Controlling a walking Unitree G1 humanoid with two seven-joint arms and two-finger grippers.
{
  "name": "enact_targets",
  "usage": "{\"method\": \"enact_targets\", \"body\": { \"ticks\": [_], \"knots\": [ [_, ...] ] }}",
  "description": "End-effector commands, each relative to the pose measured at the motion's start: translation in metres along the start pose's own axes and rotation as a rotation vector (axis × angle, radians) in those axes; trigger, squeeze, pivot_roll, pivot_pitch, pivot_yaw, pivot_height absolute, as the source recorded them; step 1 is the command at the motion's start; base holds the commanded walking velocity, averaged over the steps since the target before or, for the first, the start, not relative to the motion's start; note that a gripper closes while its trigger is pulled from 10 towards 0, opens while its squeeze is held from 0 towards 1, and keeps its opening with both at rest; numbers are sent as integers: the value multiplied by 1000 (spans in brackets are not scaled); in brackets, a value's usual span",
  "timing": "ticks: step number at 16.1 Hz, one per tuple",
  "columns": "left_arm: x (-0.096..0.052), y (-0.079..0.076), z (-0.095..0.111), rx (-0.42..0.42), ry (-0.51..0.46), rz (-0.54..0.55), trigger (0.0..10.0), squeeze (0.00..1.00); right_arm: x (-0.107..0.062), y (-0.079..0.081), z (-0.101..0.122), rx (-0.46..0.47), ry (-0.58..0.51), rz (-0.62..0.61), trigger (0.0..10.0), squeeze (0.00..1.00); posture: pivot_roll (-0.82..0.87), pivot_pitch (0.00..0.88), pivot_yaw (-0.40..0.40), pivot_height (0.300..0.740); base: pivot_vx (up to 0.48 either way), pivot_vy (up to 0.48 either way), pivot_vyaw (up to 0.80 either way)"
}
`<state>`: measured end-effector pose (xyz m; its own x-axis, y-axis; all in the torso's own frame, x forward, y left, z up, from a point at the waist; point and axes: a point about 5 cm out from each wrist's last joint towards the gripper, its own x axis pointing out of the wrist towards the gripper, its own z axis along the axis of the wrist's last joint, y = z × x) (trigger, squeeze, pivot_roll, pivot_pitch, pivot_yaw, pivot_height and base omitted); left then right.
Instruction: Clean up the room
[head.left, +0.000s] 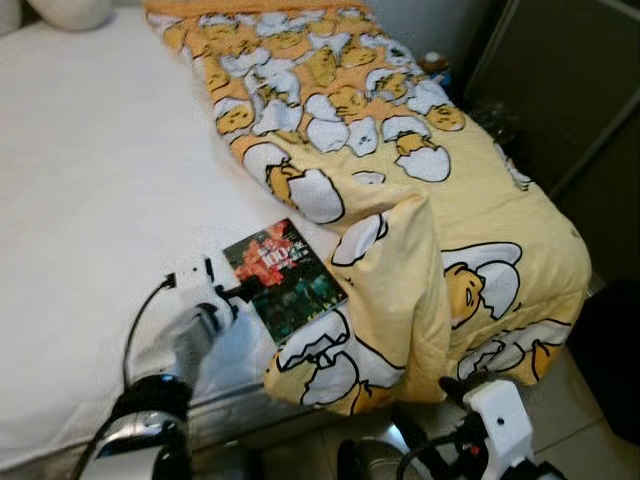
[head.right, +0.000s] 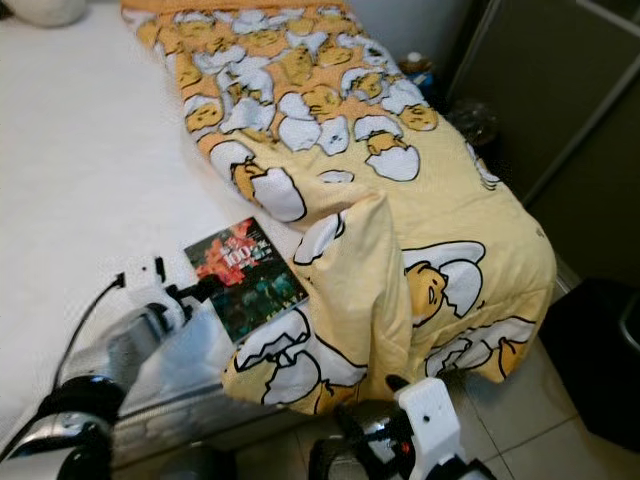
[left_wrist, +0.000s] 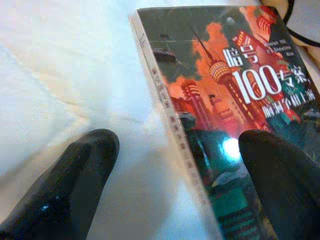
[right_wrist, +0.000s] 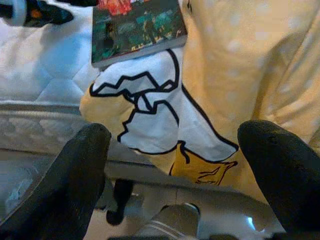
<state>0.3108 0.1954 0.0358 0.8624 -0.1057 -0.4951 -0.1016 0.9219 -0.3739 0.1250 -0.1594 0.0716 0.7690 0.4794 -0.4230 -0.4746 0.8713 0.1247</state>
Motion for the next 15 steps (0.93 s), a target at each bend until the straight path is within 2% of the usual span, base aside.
{"method": "enact_targets", "body": {
  "ticks": [1,3,4,6,9,10,12,14,15],
  "knots": [
    [-3,5,4,18,-1,13,10000,0,-3,-3,-6,16,32,-2,10000,0,-234,120,-86,714,0,0,0],
    [-7,6,-8,-4,35,7,10000,0,-2,-2,-6,20,32,13,10000,0,-225,124,-89,714,0,0,0],
    [-8,-5,-18,-72,55,-20,10000,0,0,-2,-5,12,29,23,10000,0,-226,124,-91,714,0,0,0],
    [-8,-17,-23,-151,62,-64,10000,0,1,-3,-4,7,25,22,10000,0,-227,124,-91,714,0,0,0],
    [-9,-32,-35,-201,105,-115,10000,0,-1,-5,-4,7,23,8,10000,0,-236,125,-90,714,0,0,0],
    [-10,-38,-32,-197,80,-141,10000,0,-1,-5,-4,9,20,3,10000,0,-239,125,-87,714,0,0,0],
    [-10,-47,-24,-140,27,-183,10000,0,-1,-3,-5,12,16,-1,10000,0,-238,122,-83,714,0,0,0],
    [-6,-64,-16,-137,-16,-239,10000,0,1,1,-6,19,8,-3,10000,0,-235,126,-80,714,0,0,0],
    [-4,-66,-16,-134,-16,-244,10000,0,1,1,-6,19,7,-4,10000,0,-238,128,-77,714,0,0,0]
  ]
}}
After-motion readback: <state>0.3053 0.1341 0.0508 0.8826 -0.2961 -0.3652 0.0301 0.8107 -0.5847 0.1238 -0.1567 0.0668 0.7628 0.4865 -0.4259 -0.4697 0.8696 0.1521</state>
